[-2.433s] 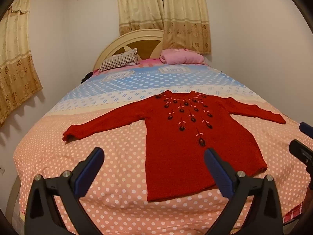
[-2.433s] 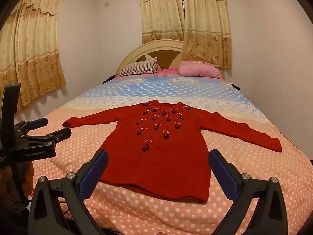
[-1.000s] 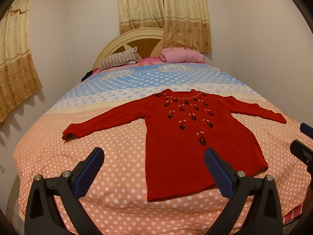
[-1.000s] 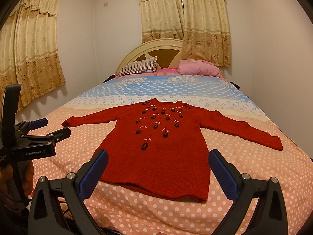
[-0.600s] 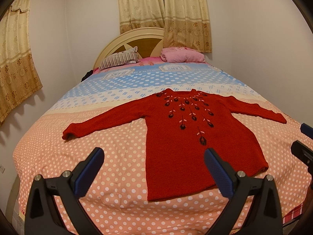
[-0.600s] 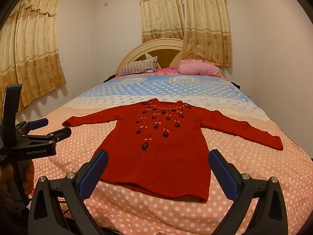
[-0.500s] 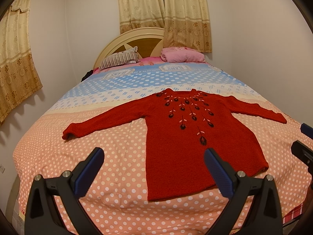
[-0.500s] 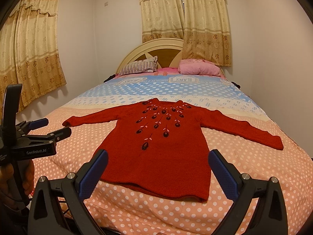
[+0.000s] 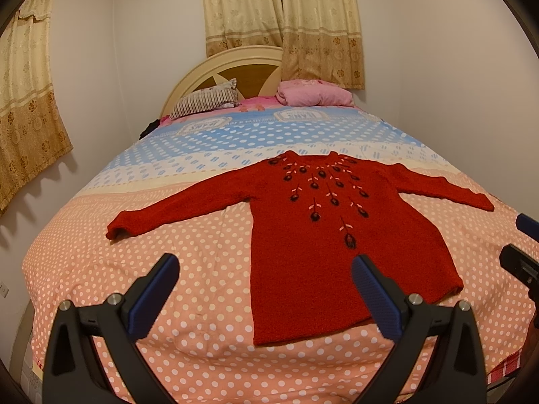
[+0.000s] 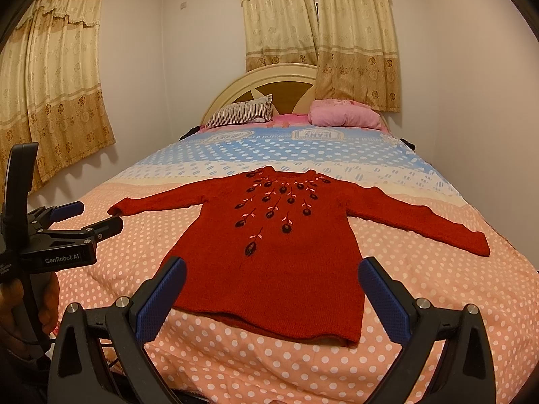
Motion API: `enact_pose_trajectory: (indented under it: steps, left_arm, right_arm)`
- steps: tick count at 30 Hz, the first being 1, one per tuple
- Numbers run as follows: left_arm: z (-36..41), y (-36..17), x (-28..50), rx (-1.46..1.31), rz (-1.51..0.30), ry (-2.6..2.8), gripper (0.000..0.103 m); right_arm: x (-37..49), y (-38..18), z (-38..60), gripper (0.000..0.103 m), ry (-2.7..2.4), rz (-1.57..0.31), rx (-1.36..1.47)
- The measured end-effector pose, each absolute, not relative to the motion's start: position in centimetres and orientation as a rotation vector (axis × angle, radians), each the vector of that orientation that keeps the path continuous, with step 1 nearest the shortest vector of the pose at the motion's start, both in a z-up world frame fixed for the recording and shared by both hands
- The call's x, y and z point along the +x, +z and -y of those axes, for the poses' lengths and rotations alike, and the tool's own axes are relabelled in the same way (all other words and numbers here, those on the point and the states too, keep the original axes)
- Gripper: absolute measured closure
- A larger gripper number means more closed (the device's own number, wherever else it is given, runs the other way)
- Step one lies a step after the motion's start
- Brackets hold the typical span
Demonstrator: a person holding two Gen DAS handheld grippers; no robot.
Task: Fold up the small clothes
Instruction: 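Move the right tool toward the cardigan sleeve cuff beside it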
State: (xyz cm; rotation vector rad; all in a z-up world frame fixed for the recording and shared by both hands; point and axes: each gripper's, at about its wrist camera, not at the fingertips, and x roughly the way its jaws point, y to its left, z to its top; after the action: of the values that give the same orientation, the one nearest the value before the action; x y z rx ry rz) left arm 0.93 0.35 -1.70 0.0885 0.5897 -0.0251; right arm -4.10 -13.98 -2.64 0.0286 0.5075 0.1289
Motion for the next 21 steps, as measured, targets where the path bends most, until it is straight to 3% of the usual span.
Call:
enact_pose_trajectory:
  steps: [13, 21]
  left_arm:
    - [0.0, -2.3, 1.8, 0.108, -0.601, -0.028, 0.000]
    - [-0.1, -3.9, 6.2, 0.140, -0.648, -0.008, 0.000]
  right_arm:
    - [-2.8, -3.4, 14.7, 0.001, 0.155, -0.532, 0.035]
    - [1.3, -4.5, 20.4, 0.001, 0.024, -0.577, 0.077]
